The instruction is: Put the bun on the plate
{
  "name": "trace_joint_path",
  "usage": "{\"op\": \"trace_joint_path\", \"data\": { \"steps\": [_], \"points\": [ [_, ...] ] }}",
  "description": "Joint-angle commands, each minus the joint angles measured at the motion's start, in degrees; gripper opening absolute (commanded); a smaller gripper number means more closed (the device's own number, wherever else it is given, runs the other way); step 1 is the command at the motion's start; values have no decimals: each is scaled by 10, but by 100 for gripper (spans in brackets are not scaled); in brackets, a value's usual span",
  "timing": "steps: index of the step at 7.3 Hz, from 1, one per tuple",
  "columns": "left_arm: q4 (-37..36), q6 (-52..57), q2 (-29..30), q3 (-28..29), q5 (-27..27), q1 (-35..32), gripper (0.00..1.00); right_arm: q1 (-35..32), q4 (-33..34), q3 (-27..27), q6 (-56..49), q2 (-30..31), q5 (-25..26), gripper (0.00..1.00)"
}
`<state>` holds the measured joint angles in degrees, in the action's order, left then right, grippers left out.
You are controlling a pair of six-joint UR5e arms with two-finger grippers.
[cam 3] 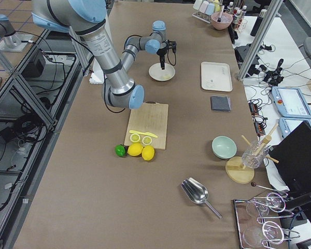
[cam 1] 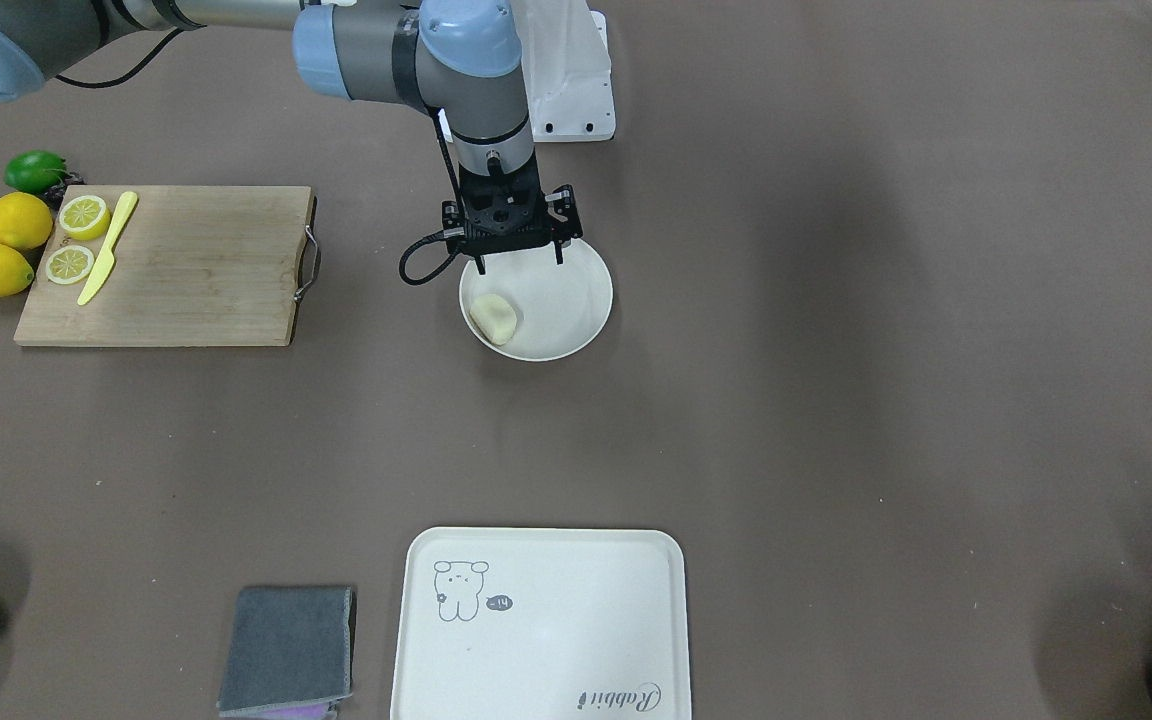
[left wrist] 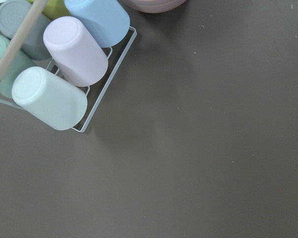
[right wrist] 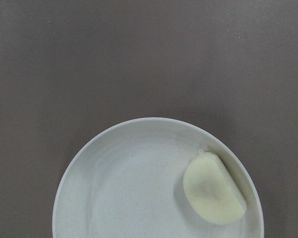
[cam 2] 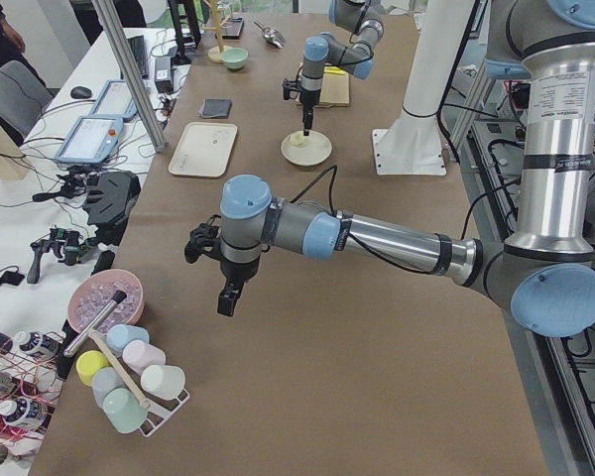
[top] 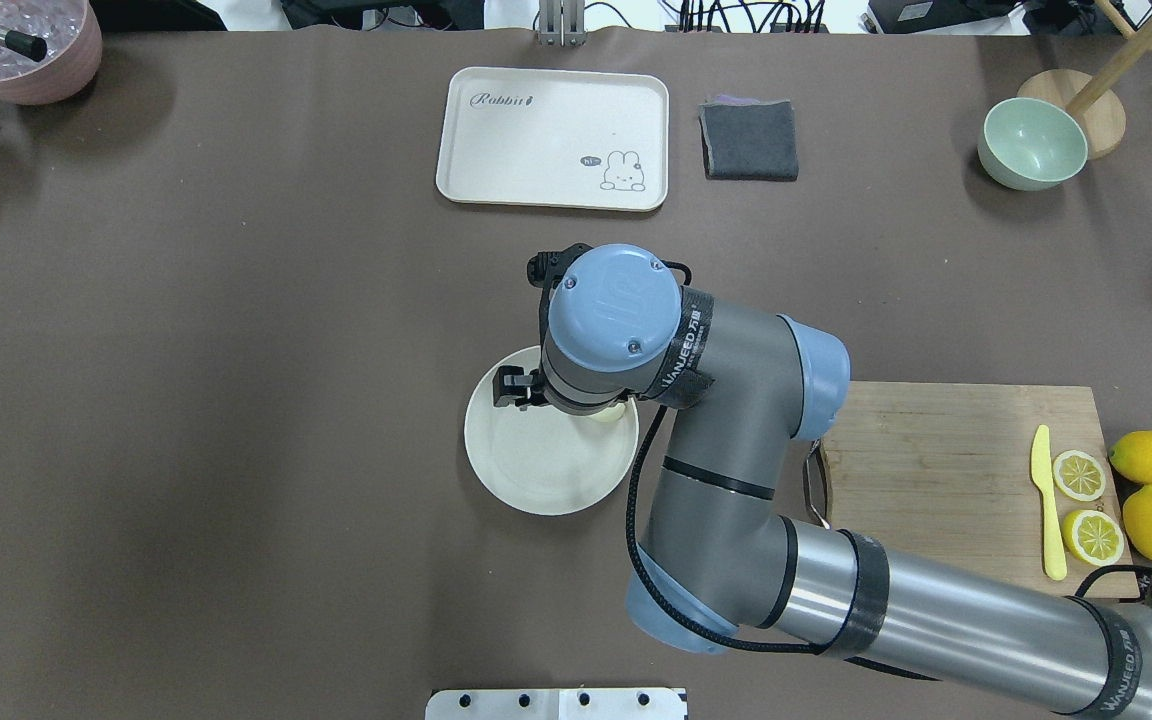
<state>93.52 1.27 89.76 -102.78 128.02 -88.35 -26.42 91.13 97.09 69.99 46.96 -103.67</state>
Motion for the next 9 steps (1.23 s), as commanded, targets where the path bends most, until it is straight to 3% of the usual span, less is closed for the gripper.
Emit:
{"op": "trace_joint_path", "data": {
  "steps": [1,2,3,5,8,9],
  "points": [
    [-11,3,1,-1,0,-17,98,-93,104,65,-45,23,-82,100],
    [-28,37,2,-1,0,-34,98,-156,182,113,-150,67,-104,100],
    [-61,56,9,-3,0,-52,98,-244,219,137,-299,119,-123,100],
    [-72,57,7,-6,1,-66,98,-422,214,137,-543,234,-233,100],
    [-69,51,-5,16,7,-67,98,-582,210,118,-763,363,-324,100],
    [-66,51,-12,19,7,-67,98,-616,194,111,-816,395,-325,100]
  ]
}}
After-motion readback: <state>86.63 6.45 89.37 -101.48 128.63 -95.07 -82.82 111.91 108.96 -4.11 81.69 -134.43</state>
